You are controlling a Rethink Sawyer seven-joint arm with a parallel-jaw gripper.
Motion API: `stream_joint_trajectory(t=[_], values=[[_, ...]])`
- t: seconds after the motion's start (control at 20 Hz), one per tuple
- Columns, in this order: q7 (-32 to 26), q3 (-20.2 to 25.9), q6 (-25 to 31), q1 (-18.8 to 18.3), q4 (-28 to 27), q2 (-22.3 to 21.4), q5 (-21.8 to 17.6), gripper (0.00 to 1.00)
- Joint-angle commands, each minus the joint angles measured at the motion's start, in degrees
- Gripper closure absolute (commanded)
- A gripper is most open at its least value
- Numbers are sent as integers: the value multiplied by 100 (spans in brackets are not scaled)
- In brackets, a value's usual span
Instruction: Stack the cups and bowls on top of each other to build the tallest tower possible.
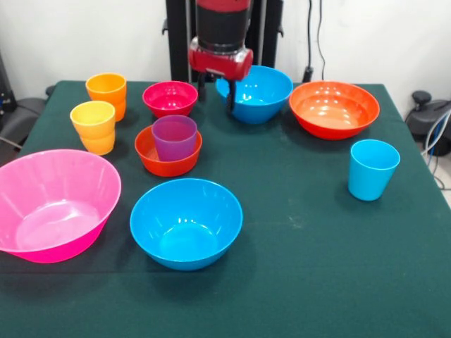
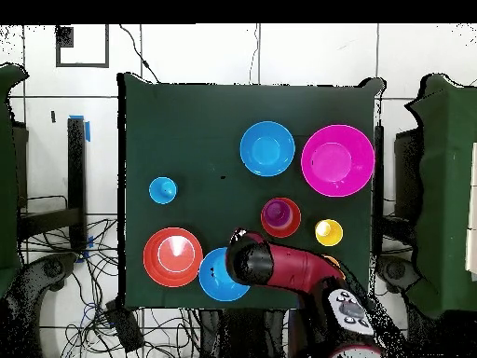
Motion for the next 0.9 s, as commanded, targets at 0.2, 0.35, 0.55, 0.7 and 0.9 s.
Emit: stream_joint_trajectory(t=[0.2, 0.35, 0.55, 0.7, 0.9], values=[[836, -183, 828, 438, 155, -459, 266, 0], [939, -368, 357, 527, -6, -48, 169, 0], [873, -401, -2, 442, -114, 250, 120, 0], [852, -400, -291, 319, -88, 406, 77, 0], [743, -212, -722, -21, -7, 706, -20, 0]])
